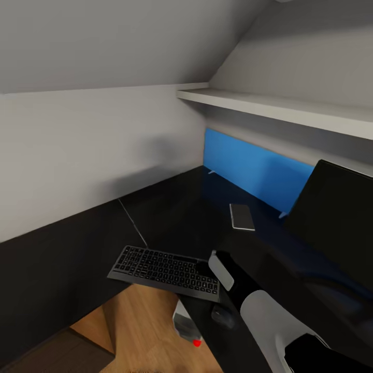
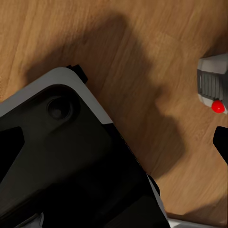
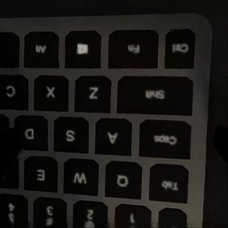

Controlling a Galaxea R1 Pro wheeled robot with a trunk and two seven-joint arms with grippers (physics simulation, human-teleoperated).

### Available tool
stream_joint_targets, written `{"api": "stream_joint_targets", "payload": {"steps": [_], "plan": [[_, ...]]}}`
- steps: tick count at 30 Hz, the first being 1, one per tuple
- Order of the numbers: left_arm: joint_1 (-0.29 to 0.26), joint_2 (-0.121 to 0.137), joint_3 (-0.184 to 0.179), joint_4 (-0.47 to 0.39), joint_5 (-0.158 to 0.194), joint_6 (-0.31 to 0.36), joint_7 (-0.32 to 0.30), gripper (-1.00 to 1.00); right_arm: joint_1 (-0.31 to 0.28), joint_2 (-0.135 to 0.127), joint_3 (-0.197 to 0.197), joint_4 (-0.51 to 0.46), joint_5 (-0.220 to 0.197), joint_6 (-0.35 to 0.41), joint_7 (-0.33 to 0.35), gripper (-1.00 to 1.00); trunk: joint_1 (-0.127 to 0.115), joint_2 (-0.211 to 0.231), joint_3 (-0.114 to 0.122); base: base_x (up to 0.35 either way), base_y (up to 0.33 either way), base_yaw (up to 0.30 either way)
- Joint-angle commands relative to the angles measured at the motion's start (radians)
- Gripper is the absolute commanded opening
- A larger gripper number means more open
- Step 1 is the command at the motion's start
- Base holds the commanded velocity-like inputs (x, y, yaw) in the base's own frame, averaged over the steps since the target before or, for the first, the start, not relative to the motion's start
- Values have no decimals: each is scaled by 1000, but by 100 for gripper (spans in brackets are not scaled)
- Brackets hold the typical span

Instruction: In the bedroom, organize the workspace by keeping the computer under the desk, ensuring the monitor is on the desk, placing the keyboard on the desk next to the monitor, placing the mouse on the desk next to the keyboard, moving the folder from the swivel chair onto the desk next to the mouse, stacking the notebook on top of the folder with the pen on top of the notebook, and positioning the swivel chair next to the desk.

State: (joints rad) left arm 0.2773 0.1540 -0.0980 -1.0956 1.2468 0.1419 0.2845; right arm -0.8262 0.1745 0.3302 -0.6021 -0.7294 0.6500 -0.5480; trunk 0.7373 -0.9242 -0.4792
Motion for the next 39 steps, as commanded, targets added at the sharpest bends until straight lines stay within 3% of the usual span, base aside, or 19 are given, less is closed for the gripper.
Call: {"api": "stream_joint_targets", "payload": {"steps": [1,16,39], "plan": [[0,1,-2,-3,6,1,7,100,-1,0,3,-1,-11,0,-9,100,0,-1,-1,0,0,241],[0,-1,-2,-3,6,-1,7,100,-1,0,3,-5,-11,0,-8,100,0,-1,-1,0,0,238],[0,-2,-2,13,-9,-5,7,100,0,0,3,-8,-11,0,-3,100,0,-1,-1,0,0,64]]}}
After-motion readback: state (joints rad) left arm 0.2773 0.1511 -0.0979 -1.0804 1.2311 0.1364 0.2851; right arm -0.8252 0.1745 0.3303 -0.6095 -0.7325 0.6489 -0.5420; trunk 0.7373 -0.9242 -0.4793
